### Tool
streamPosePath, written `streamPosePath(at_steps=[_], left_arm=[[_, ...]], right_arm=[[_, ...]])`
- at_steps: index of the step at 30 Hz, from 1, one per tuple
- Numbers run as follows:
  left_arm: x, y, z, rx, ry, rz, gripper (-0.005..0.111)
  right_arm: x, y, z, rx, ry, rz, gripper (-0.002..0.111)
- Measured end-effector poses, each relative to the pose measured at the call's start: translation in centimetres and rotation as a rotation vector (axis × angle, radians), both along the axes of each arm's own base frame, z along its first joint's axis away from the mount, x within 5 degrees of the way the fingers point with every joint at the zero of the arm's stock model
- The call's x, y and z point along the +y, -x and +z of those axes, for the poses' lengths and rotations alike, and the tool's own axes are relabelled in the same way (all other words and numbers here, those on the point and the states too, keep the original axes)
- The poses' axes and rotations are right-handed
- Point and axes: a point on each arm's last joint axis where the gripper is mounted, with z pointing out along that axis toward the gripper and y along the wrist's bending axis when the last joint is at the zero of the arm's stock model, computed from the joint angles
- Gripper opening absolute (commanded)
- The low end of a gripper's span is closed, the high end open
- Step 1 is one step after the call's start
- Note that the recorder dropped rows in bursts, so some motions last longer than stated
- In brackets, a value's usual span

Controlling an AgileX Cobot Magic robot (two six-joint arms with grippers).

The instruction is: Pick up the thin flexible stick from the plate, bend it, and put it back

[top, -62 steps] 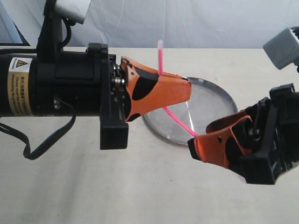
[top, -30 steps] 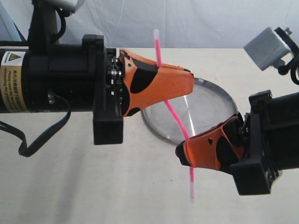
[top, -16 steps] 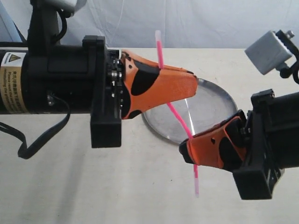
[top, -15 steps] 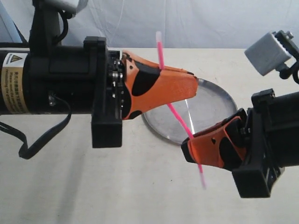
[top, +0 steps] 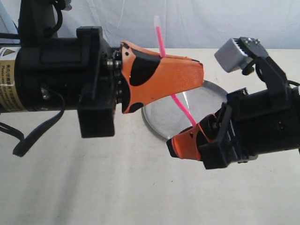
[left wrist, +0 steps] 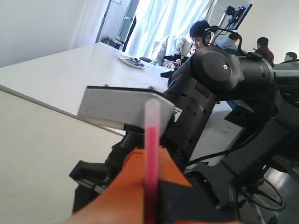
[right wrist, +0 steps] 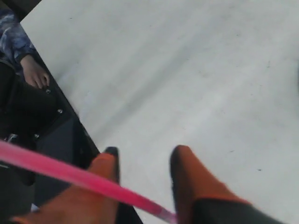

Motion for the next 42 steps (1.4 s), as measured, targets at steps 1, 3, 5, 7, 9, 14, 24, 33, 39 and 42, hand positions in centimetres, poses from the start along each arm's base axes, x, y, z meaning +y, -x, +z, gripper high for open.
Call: streamPosePath(at_steps=[1, 3, 5, 7, 9, 14, 24, 33, 39, 42], left_arm=[[0.0, -0.1, 0.0, -0.002, -0.004, 0.007, 0.0], [0.0, -0.3, -0.2, -0.013, -0.027, 0.029, 0.0], [0.0, -0.4, -0.4, -0.023, -0.044, 0.05, 0.0], [0.1, -0.6, -0.4, -0.026, -0.059, 0.079, 0.004], [0.2, -0.9, -0.5, -0.025, -0.072, 0.107, 0.012], [0.2, -1.0, -0.5, -0.018, -0.072, 0.125, 0.038], [0.3, -1.5, 0.4, 0.028, 0.031, 0.184, 0.042], [0.3, -1.2, 0.5, 0.001, 0.044, 0.141, 0.043], [0.3, -1.2, 0.5, -0.004, 0.036, 0.141, 0.043], [0.3, -1.3, 0.3, -0.006, 0.021, 0.153, 0.043]], right_arm=[[0.2, -0.1, -0.2, 0.018, -0.008, 0.003, 0.002], [0.4, 0.0, -0.2, 0.028, -0.02, 0.028, 0.0], [0.5, 0.1, -0.2, 0.018, -0.022, 0.061, -0.001], [0.4, 0.3, -0.1, 0.007, -0.022, 0.077, -0.001], [0.3, 0.7, 0.2, -0.005, -0.027, 0.089, -0.001], [0.2, 1.5, 1.2, -0.029, -0.079, 0.092, -0.001], [0.2, 2.0, 1.4, -0.007, -0.091, 0.13, -0.001], [0.3, 2.8, 1.3, 0.04, -0.09, 0.197, -0.001], [0.3, 3.1, 1.3, 0.059, -0.089, 0.223, -0.001], [0.3, 3.2, 1.3, 0.066, -0.089, 0.232, -0.001]])
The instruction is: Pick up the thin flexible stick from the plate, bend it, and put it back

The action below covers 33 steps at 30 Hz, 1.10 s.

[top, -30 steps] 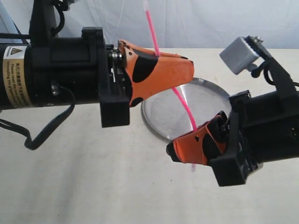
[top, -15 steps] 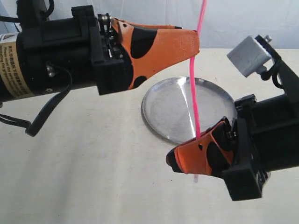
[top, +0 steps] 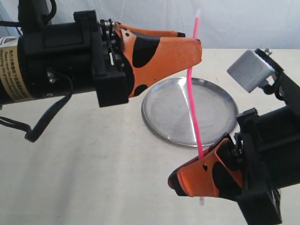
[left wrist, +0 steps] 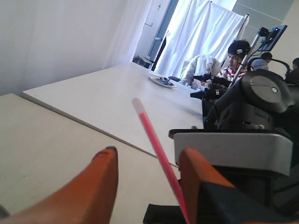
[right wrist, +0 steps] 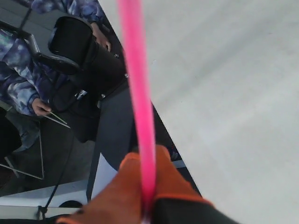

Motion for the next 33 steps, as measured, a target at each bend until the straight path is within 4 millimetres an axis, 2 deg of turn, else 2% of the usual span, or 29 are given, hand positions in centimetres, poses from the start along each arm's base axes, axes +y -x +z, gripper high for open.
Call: streamPosePath(at_steps=[8, 14, 19, 21, 23, 28, 30, 33], left_arm=[[-0.1, -0.2, -0.2, 0.015, 0.002, 0.008, 0.043], [-0.9, -0.6, -0.8, 0.065, 0.03, -0.044, 0.041], [-1.1, -0.6, -1.0, 0.078, 0.039, -0.065, 0.019], [-1.1, -0.4, -0.9, 0.074, 0.056, -0.088, 0.019], [-1.1, -0.1, -0.6, 0.062, 0.081, -0.122, 0.026], [-1.1, 0.3, -0.5, 0.074, 0.082, -0.169, 0.066], [-1.1, 0.3, -0.6, 0.117, 0.074, -0.172, 0.071], [-1.1, 0.1, -0.9, 0.184, 0.054, -0.156, 0.066]], right_arm=[[0.2, 0.2, 0.3, -0.002, -0.04, 0.032, -0.001], [0.8, 0.8, 0.6, -0.01, -0.075, 0.085, -0.001], [1.2, 1.2, 0.5, -0.028, -0.065, 0.11, -0.001], [1.2, 1.1, 0.4, -0.035, -0.044, 0.099, -0.001], [1.1, 1.0, 0.1, -0.032, -0.011, 0.082, -0.001], [0.7, 0.8, -0.5, -0.029, 0.067, 0.056, -0.001], [0.6, 0.7, -0.6, -0.026, 0.077, 0.05, -0.001], [0.6, 0.7, -0.6, -0.027, 0.077, 0.04, -0.001]])
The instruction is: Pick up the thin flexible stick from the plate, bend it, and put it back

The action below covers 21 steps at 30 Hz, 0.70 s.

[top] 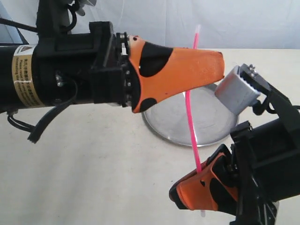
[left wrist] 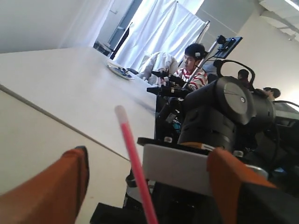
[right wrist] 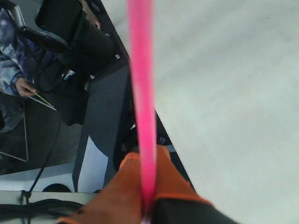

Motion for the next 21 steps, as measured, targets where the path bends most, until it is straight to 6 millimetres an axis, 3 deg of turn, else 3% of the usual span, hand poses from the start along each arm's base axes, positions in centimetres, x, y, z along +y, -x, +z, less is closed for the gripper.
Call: streamPosePath(at_steps=[2, 6, 7, 15, 21], left_arm=[[0.0, -0.1, -0.2, 0.012, -0.018, 0.011, 0.051], [0.0, -0.3, -0.3, 0.007, -0.037, 0.028, 0.006], [0.0, -0.3, -0.4, -0.011, -0.041, 0.032, 0.001], [0.0, -0.3, -0.1, -0.205, -0.022, 0.055, 0.0], [-0.1, -0.3, -1.1, -0.288, -0.15, 0.035, 0.0]], right_arm=[[0.0, 0.0, 0.0, 0.0, -0.003, -0.002, -0.001], [0.1, 0.1, 0.1, 0.013, -0.016, -0.002, -0.001], [0.1, 0.1, 0.1, 0.021, -0.021, 0.003, -0.001], [0.3, 0.6, 0.5, 0.058, -0.058, 0.034, -0.001], [-0.3, 1.6, 1.8, -0.019, -0.107, 0.021, -0.001]])
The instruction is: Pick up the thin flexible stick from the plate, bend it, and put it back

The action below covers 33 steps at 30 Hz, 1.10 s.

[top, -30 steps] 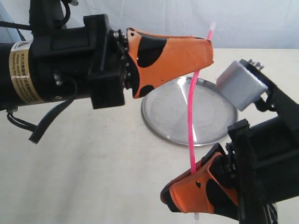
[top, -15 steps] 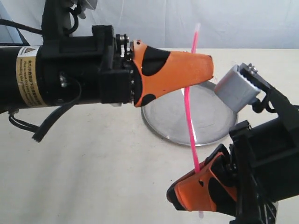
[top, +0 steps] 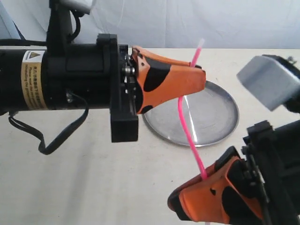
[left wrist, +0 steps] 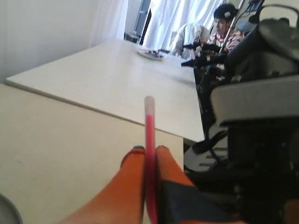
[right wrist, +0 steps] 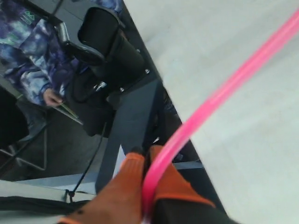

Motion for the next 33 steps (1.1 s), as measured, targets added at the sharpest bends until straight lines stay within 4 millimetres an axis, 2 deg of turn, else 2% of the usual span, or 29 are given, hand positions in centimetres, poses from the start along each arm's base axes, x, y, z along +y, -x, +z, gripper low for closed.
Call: streamPosePath(at_steps=[3, 6, 9, 12, 15, 18, 23, 28, 31, 33], left_arm=[[0.1, 0.2, -0.4, 0.018, -0.052, -0.014, 0.0], [0.5, 0.5, 0.3, 0.017, -0.04, -0.007, 0.0], [1.1, 1.2, 1.8, 0.018, 0.038, -0.016, 0.0], [1.4, 1.8, 2.9, 0.026, 0.115, -0.043, 0.0], [1.5, 1.7, 3.3, 0.001, 0.153, -0.025, 0.0], [1.6, 1.4, 3.4, -0.064, 0.145, 0.028, 0.0], [1.9, 0.3, 2.5, -0.198, -0.014, 0.162, 0.0], [2.3, 0.2, 0.4, -0.222, -0.207, 0.164, 0.0], [2.2, 0.9, 0.1, -0.181, -0.204, 0.091, 0.0], [2.1, 1.4, 0.1, -0.147, -0.166, 0.039, 0.0]], right_arm=[[-1.0, 0.5, 0.8, -0.044, 0.053, -0.072, -0.001], [-2.3, 0.6, 1.1, -0.065, 0.157, -0.185, -0.001], [-3.2, -0.3, 0.7, -0.079, 0.254, -0.311, -0.001], [-2.9, -1.8, 0.6, -0.067, 0.26, -0.389, -0.001], [-1.2, -3.2, 0.0, -0.014, 0.215, -0.358, -0.001], [1.1, -3.9, -0.8, 0.024, 0.139, -0.233, -0.001], [3.4, -3.6, -0.6, 0.027, -0.021, -0.081, -0.001], [2.4, -2.4, 1.8, -0.088, -0.073, -0.107, -0.001], [1.1, -2.2, 2.8, -0.155, -0.035, -0.2, -0.001], [0.3, -2.3, 2.7, -0.166, 0.032, -0.268, -0.001]])
